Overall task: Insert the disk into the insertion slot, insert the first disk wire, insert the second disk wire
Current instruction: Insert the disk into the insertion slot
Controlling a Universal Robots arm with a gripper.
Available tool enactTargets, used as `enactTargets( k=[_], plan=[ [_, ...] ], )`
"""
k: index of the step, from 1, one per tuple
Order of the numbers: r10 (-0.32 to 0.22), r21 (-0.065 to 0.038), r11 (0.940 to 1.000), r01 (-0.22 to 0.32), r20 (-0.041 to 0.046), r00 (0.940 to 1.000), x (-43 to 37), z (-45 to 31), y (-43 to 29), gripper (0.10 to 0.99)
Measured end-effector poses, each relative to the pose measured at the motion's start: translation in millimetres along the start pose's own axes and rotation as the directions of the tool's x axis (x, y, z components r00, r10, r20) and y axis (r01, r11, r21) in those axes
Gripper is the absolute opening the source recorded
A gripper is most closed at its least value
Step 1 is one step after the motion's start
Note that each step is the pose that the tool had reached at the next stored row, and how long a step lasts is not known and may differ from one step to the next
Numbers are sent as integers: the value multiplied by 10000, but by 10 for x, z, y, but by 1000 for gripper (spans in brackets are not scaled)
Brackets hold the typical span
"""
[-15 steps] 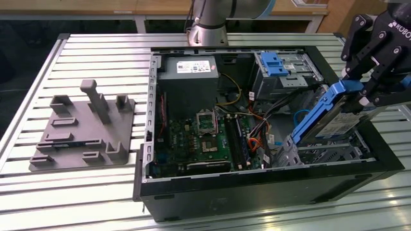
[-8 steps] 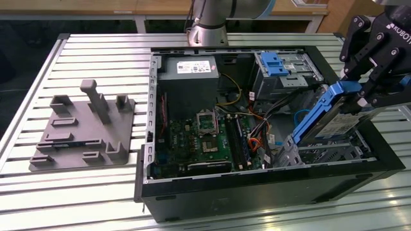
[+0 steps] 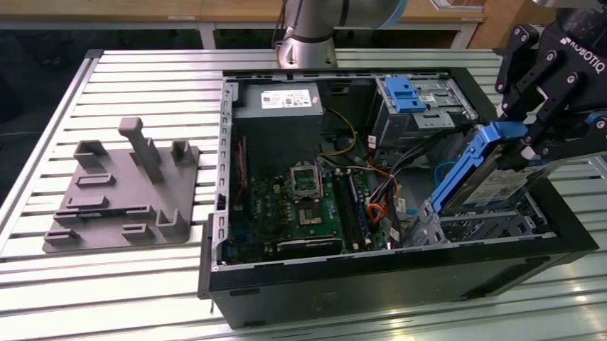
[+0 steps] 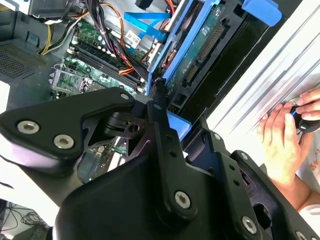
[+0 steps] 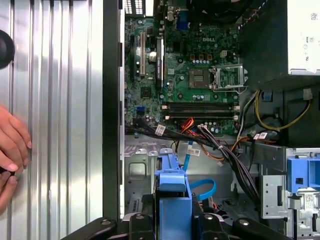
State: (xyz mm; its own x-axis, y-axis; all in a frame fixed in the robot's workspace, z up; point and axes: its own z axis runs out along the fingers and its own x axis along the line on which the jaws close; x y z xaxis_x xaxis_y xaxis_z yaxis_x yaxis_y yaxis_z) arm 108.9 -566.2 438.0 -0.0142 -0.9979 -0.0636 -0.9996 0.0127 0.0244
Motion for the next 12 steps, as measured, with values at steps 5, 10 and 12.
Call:
enactTargets(
  k=[5,10,12],
  plan=[
    [59,3,10000,-59,2,10000,0,0,8,361],
    [104,4,9999,-104,3,9999,5,6,3,361],
    [110,5,9999,-110,6,9999,8,15,-4,361]
  ],
)
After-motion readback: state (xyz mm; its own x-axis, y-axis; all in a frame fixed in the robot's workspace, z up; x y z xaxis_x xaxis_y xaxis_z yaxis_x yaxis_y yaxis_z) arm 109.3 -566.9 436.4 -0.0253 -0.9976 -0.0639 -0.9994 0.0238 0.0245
